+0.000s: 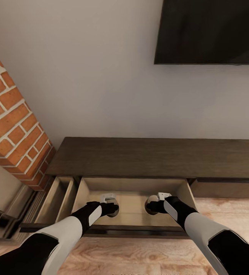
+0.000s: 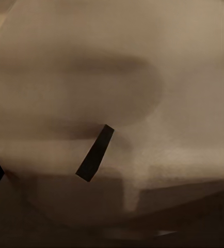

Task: Place each of the two pumpkins and all three candles from the living room inside a cabinet in the living room (use any cabinet), then make sure every cabinet is closed, and position the cauldron so it is next to a table in the living room.

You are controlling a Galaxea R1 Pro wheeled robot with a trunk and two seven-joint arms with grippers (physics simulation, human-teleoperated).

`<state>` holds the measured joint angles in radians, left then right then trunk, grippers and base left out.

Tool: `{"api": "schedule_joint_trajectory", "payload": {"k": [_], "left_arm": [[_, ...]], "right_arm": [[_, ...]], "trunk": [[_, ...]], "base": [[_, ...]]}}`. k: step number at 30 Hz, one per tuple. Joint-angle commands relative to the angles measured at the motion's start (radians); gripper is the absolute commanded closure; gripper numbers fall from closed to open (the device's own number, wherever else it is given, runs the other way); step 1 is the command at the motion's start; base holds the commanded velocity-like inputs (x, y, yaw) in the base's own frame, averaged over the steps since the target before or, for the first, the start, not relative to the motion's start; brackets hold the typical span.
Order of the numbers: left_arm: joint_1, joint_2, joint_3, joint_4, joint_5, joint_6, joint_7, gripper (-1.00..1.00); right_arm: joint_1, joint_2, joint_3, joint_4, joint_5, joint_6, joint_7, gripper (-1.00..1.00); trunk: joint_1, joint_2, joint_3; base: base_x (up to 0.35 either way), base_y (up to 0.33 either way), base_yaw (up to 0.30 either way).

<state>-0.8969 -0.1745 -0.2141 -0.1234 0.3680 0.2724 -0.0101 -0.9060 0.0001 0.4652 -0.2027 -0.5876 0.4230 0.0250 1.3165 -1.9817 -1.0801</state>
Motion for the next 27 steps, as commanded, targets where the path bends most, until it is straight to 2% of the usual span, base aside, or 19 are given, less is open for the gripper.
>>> {"api": "schedule_joint_trajectory", "payload": {"k": [1,8,15,25,27], "left_arm": [[0.0,0.0,-0.003,-0.001,0.003,0.004,-0.001,1.0],[0.0,0.0,-0.003,-0.001,0.004,0.005,-0.001,1.0],[0.0,0.0,-0.002,-0.001,0.003,0.003,-0.001,1.0],[0.0,0.0,-0.002,-0.001,0.004,-0.006,-0.001,1.0],[0.0,0.0,-0.002,-0.001,0.005,-0.013,-0.001,1.0]], "right_arm": [[-0.001,0.0,0.0,0.0,0.005,0.004,0.003,1.0],[-0.001,0.0,0.001,-0.001,0.006,0.005,0.003,1.0],[-0.001,0.0,0.001,-0.001,0.006,0.005,0.003,1.0],[-0.001,0.0,0.001,-0.001,0.006,0.005,0.003,1.0],[-0.001,0.0,0.001,-0.001,0.006,0.005,0.003,1.0]], "trunk": [[0.0,0.0,-0.002],[0.0,0.0,-0.008],[0.0,0.0,-0.009],[0.0,0.0,-0.009],[0.008,-0.014,-0.015]], "base": [[0.0,0.0,-0.097],[0.007,0.0,-0.046],[0.206,0.0,-0.002],[0.015,0.0,0.0],[0.0,0.0,0.0]]}}
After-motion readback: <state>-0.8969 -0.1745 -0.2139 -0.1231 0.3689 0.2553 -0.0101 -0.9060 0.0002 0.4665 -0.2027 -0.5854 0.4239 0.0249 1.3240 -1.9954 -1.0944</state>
